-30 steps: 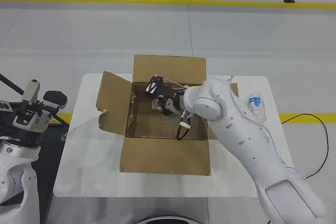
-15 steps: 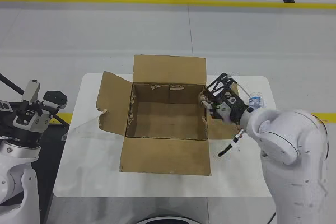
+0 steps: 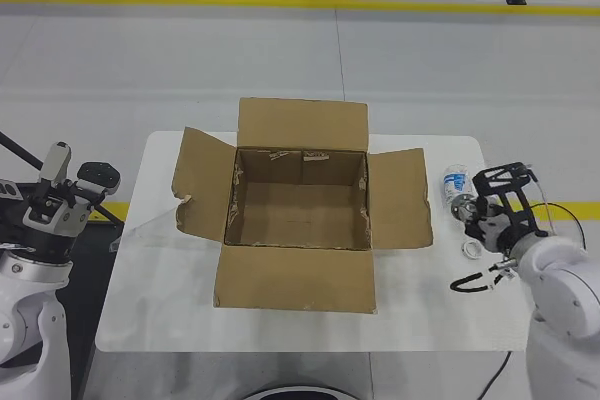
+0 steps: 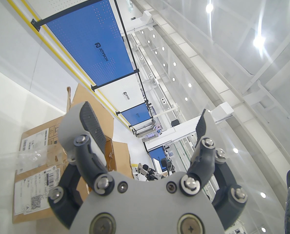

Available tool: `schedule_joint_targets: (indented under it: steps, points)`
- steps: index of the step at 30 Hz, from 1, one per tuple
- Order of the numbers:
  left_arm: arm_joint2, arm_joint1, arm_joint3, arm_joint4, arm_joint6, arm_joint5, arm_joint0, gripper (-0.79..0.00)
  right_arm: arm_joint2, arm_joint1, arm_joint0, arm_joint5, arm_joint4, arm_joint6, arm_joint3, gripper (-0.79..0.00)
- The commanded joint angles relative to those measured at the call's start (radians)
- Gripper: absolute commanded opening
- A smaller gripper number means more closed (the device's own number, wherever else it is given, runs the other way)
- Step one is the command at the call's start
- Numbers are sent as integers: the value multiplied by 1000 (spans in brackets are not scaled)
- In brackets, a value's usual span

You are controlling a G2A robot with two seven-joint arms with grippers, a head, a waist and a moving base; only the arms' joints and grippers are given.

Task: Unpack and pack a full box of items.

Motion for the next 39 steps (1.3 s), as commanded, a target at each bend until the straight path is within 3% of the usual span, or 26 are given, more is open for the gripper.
schedule_joint_targets:
  steps: [1,13,33,39]
  points:
    - [0,0,0,0,0,0,0,0,9,2,-15,-3,17,-4,24,-785]
    - [0,0,0,0,0,0,0,0,-9,18,-44,-57,75,-43,248,-785]
    - [0,0,0,0,0,0,0,0,-125,37,83,-53,40,-76,543,-785]
    - [0,0,0,0,0,0,0,0,-140,42,98,-49,48,-74,565,-643]
